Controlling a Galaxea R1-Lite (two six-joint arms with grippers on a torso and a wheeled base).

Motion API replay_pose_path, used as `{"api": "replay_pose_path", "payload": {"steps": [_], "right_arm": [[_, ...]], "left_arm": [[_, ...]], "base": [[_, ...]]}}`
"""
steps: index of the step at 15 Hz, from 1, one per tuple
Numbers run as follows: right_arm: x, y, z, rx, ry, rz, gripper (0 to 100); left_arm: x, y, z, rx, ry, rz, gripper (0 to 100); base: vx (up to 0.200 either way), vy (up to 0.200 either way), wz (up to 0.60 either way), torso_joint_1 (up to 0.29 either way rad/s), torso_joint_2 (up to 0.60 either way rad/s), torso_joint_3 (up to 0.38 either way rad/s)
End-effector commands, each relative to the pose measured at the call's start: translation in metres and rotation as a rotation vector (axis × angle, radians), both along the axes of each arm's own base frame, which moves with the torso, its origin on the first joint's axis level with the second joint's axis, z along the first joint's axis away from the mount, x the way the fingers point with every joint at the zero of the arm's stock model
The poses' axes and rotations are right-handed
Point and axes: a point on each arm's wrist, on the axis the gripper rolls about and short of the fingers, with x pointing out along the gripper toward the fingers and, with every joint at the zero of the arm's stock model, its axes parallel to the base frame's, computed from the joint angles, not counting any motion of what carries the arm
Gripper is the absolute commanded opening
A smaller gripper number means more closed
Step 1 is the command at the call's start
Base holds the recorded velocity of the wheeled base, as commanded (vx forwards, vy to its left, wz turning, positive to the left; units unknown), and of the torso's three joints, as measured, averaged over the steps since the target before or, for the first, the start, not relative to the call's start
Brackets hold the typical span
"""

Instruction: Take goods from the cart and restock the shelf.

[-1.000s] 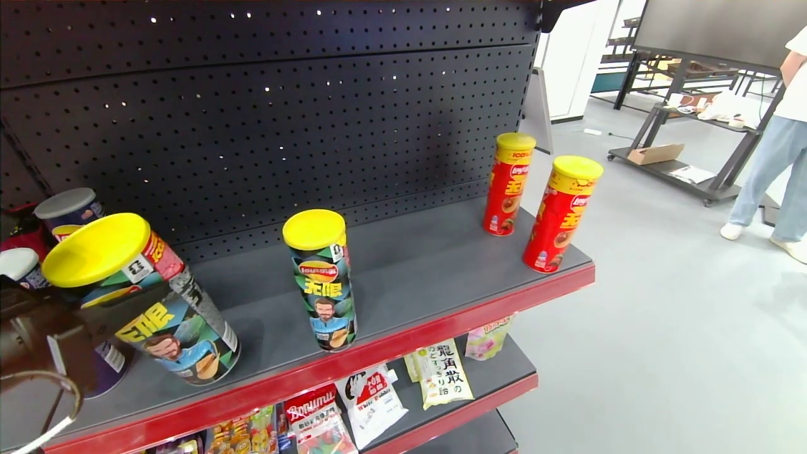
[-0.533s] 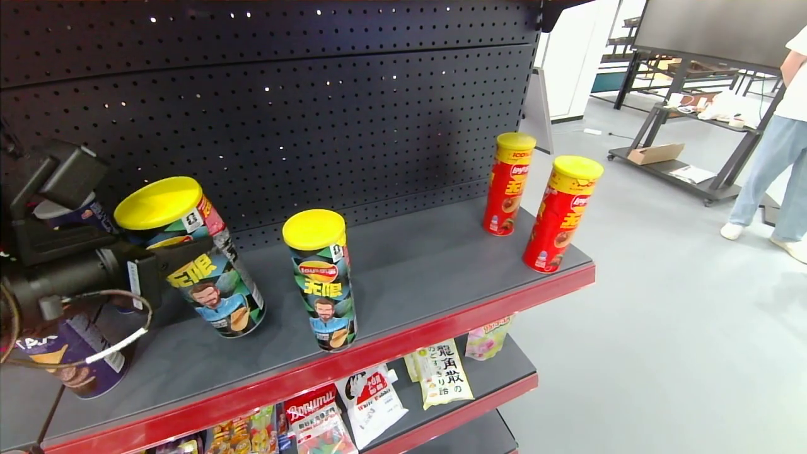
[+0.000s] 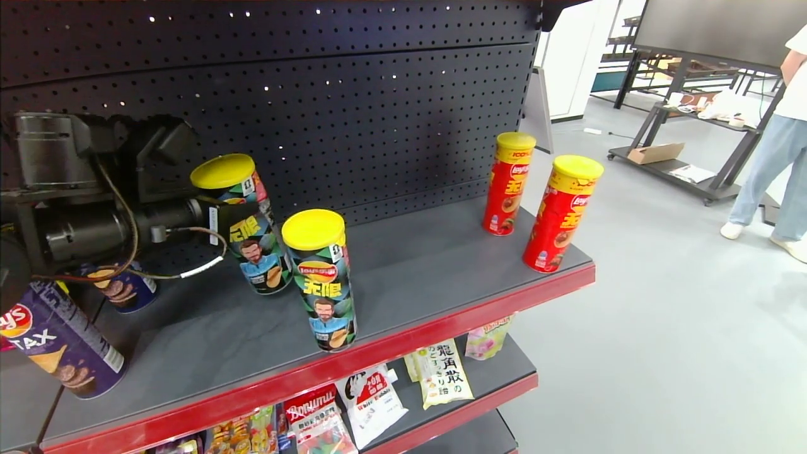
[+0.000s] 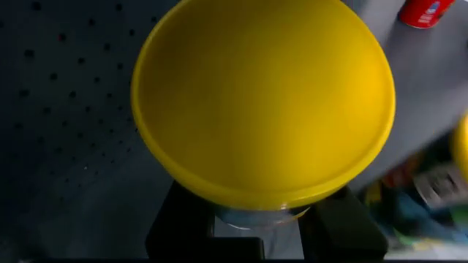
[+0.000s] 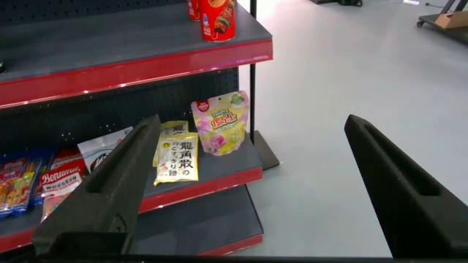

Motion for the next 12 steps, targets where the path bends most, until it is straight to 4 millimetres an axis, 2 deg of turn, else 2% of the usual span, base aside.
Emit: {"api": "replay_pose_path", "payload": {"steps": [1,5,12], "right_arm": [[0.000,0.000,0.000,0.000,-0.001,0.000,100],[0.000,0.000,0.000,0.000,-0.001,0.000,100],[0.000,0.000,0.000,0.000,-0.001,0.000,100]], "left_arm": [[0.028,-0.004,-0.014,0.006,0.041,-0.002,0],[0.043,-0.008,-0.022,0.006,0.037,-0.010,0],[0.066,-0.031,-0.024,0.001,0.013,-0.064,0]], "base": [[0.000,0.000,0.00,0.000,0.00,0.000],[0.000,0.000,0.00,0.000,0.00,0.000],[0.000,0.000,0.00,0.000,0.00,0.000]]}}
